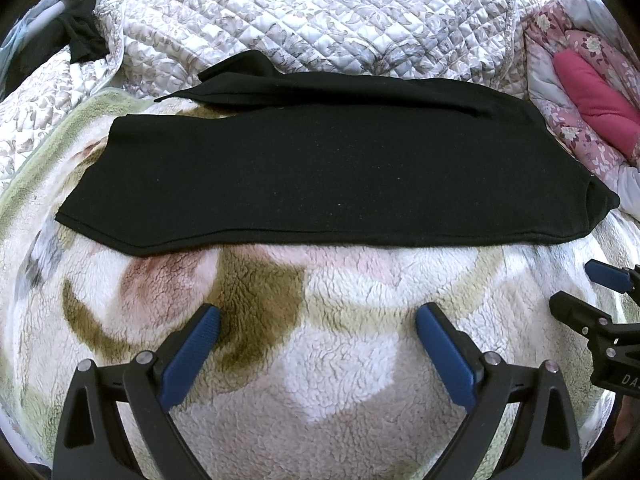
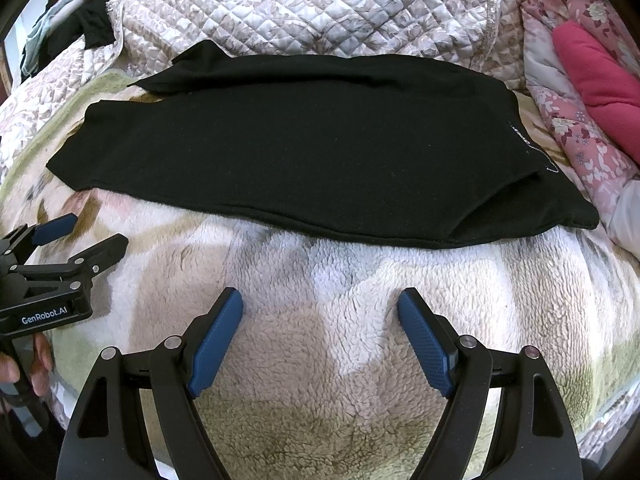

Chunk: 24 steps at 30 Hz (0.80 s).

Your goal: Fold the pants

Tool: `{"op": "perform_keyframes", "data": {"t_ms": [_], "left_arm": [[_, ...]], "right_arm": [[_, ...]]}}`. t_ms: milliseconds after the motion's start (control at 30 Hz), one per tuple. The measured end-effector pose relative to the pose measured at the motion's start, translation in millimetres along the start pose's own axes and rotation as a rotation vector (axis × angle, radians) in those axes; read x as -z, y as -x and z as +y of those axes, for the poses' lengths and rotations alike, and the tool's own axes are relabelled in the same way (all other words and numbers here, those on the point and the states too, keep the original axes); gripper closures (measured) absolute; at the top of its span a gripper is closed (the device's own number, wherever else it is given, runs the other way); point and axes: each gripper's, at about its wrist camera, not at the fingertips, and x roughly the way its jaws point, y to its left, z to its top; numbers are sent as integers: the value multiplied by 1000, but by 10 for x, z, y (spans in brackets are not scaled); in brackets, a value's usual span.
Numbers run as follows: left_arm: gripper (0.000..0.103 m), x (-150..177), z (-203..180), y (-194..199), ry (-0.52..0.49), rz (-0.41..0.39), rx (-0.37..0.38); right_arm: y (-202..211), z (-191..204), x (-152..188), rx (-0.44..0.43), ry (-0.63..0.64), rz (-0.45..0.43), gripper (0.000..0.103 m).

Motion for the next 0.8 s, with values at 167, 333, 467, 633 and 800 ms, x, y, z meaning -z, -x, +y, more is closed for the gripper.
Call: {"op": "perform_keyframes", "data": {"t_ms": [167, 333, 467, 633, 800], "left_arm": [[3, 1, -1, -1, -1, 0, -1], [2, 0, -4, 0, -1, 0, -3], [2, -2, -3, -2, 0, 0, -2], [2, -1, -2, -5, 0, 2, -2], [2, -2, 11, -26, -6, 7, 2]], "right_arm": [[8, 1, 8, -5, 3, -2, 23], [14, -18, 9, -14, -1, -5, 23], [29, -29, -1, -23, 3, 5, 23], [54, -28, 10, -30, 18, 12, 23], [80, -62, 8, -46, 11, 9, 23]]}}
